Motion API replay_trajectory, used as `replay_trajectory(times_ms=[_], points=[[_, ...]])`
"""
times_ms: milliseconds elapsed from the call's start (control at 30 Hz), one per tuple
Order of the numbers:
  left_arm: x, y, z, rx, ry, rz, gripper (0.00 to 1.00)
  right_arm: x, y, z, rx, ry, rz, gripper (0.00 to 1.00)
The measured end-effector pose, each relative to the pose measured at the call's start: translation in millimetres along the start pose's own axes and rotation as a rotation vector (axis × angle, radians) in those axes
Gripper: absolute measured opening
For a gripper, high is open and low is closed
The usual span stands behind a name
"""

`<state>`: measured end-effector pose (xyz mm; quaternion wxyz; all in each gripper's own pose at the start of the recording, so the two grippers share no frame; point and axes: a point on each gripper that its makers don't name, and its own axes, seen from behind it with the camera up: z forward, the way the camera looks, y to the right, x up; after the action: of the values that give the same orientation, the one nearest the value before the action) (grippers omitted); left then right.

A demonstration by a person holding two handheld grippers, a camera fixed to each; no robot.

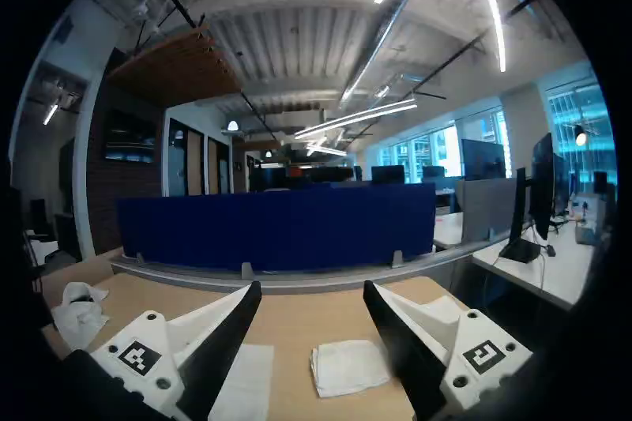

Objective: Fold towel

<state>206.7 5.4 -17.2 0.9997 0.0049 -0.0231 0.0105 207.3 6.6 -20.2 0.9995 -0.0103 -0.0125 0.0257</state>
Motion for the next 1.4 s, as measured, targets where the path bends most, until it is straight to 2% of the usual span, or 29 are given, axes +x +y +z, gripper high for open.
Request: replay_trajectory(times_ms=[200, 367, 567, 700, 900, 1167, 1400], points=[[4.3, 8.2, 4.6, -0.036, -0.016, 0.007, 0.96, 3.1, -5.5, 2.8, 0.030, -0.018, -0.018, 1.00], [-1.1, 18.5, 5.8, -0.095, -0.060, 0.042, 0.96, -9.9, -19.1, 4.8, 0.102, -0.087, -0.063, 1.00], [-11.1, 41.0, 4.9, -0.228, -0.142, 0.077, 0.96, -24.1, -37.8, 1.6, 0.221, -0.191, -0.110, 1.00], [-24.4, 57.8, 1.3, -0.321, -0.214, 0.099, 0.96, -36.2, -50.7, -6.4, 0.308, -0.287, -0.123, 1.00], [-44.0, 79.7, -7.1, -0.428, -0.305, 0.099, 0.96, -49.2, -64.8, -19.5, 0.413, -0.383, -0.173, 1.00], [-54.6, 91.2, -10.5, -0.453, -0.322, 0.115, 0.96, -55.4, -70.0, -21.9, 0.448, -0.403, -0.213, 1.00], [-71.8, 96.3, -9.7, -0.465, -0.337, 0.133, 0.96, -75.6, -72.1, -18.9, 0.455, -0.432, -0.242, 1.00]])
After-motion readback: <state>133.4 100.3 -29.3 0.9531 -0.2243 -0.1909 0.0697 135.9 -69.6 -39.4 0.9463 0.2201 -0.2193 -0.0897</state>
